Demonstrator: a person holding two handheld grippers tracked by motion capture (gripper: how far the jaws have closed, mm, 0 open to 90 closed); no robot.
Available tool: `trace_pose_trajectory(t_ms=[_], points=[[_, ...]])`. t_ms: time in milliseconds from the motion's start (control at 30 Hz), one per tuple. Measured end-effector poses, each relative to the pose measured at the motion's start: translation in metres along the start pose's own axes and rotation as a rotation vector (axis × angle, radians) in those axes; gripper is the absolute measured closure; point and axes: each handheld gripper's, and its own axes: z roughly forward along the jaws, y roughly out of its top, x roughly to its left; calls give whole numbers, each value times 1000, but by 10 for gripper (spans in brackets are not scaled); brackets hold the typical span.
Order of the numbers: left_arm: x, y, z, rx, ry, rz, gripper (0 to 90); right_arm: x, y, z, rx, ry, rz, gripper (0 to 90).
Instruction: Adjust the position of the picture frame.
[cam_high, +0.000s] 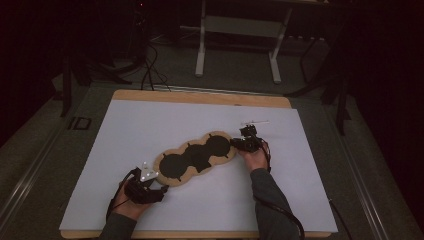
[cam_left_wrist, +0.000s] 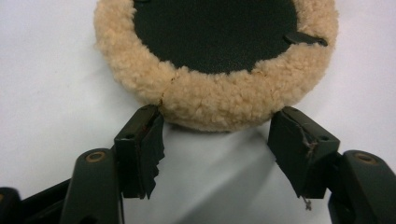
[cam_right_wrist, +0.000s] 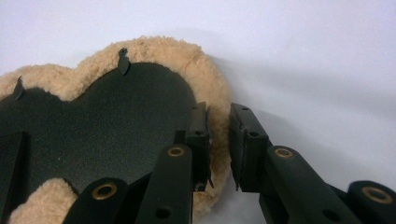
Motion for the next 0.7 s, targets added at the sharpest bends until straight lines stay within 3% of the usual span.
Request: trace_pose_trajectory(t_ms=[233,467,600,700], points=[[4,2,0,4,27,11,424,1,-7,-5,-9,-9,7,785],[11,7,3,-5,44,-5,621,-1,-21,-18,-10,0,28,771],[15,9,6,-12,45,-25,664,-1,-28,-23,-20,3,36,768],[16,9,7,-16,50,-30,688,4,-33,-27,-21,-21,35,766]])
